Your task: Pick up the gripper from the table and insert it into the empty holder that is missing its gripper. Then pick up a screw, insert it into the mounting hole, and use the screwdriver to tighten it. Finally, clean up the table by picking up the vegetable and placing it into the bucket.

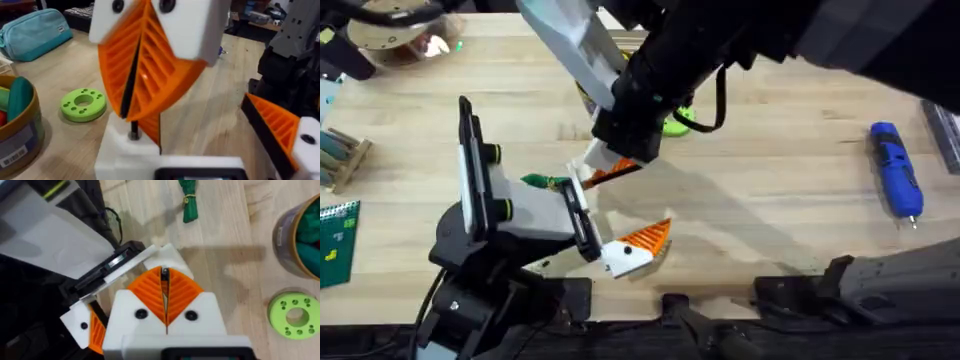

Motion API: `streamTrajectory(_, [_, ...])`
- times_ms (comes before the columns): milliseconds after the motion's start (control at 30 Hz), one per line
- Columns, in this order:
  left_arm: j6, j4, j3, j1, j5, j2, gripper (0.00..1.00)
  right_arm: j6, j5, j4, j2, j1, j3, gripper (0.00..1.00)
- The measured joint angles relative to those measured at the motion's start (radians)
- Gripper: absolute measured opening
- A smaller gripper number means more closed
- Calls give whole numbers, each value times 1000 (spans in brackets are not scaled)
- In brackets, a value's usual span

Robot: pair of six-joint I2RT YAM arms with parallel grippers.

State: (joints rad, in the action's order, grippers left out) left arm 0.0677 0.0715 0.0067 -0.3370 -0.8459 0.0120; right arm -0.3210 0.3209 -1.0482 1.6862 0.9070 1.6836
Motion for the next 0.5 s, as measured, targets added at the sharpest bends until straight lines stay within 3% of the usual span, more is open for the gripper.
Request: streamTrajectory(500, [0, 0, 0, 0, 0, 0, 985, 7, -14, 1, 0, 3, 0, 8])
